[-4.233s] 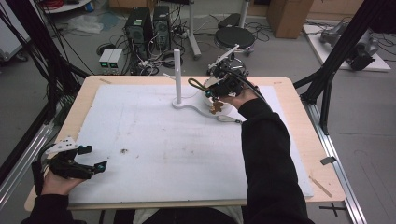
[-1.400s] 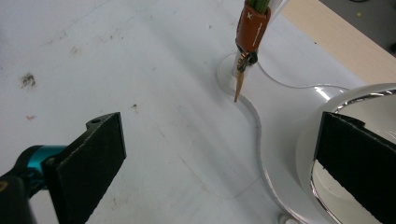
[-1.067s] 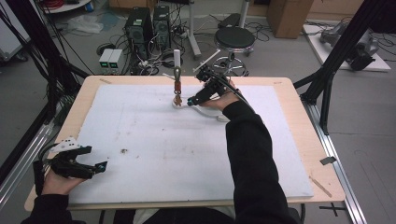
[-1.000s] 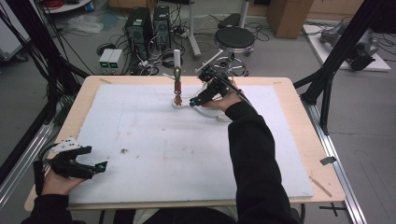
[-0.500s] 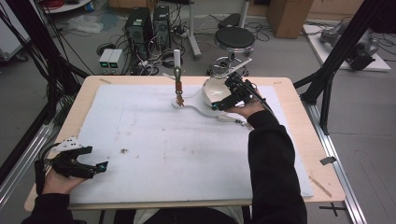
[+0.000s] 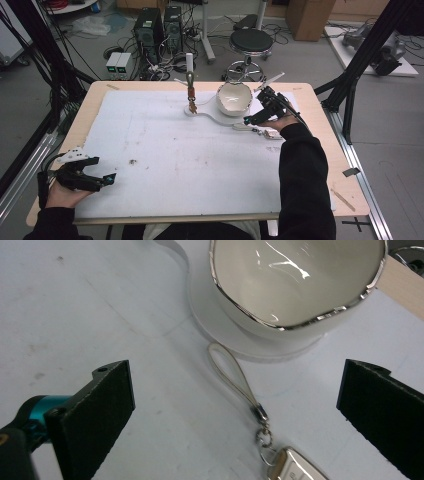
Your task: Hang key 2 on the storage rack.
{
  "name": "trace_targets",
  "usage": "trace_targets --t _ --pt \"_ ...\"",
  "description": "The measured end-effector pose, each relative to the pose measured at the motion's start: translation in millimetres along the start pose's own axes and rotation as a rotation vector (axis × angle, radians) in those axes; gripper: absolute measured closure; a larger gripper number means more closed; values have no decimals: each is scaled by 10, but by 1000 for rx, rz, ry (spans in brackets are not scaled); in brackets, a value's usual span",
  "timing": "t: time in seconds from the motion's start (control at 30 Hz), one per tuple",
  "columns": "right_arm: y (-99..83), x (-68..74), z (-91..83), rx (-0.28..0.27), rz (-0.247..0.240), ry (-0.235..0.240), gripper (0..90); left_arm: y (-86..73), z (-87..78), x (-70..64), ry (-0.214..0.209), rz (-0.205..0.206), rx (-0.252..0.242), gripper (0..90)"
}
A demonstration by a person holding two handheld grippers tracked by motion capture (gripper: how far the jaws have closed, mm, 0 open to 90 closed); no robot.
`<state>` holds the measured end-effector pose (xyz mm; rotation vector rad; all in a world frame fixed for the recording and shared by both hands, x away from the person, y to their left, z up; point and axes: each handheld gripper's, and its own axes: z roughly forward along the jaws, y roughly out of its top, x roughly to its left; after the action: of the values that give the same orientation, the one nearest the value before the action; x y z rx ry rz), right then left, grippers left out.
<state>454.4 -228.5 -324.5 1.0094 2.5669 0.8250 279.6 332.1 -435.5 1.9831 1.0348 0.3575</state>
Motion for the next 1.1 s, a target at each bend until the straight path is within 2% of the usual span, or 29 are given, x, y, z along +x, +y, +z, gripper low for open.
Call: trace_targets --t 0.2,0.37,0.5,0.53,0.57,0.6,0.83,0.87,1.03,1.1 --pt "-131 -107 66 16 -10 -8 9 8 6 -20 -5 3 1 19" --pt "-155 -160 118 29 -16 -3 9 8 5 -17 -2 3 2 19" --pt "-164 -209 224 40 -37 11 10 1 12 -21 1 1 9 19" --pt "-185 -242 304 66 -49 12 9 -8 10 -27 3 1 18 19" --pt "-185 -242 304 66 -49 12 9 -8 10 -27 3 1 18 19" --pt "-206 -273 384 96 -53 22 9 -17 1 -40 4 2 20 19" --pt "-217 -323 600 123 -68 53 10 -22 -22 -47 16 -2 10 19" --pt "-224 -331 672 140 -69 63 10 -20 -18 -44 17 0 15 19" --pt "-250 -340 786 172 -83 68 12 -23 -6 -44 17 5 25 19" --pt "-273 -344 818 187 -89 73 42 -28 -5 -48 17 -1 28 19"
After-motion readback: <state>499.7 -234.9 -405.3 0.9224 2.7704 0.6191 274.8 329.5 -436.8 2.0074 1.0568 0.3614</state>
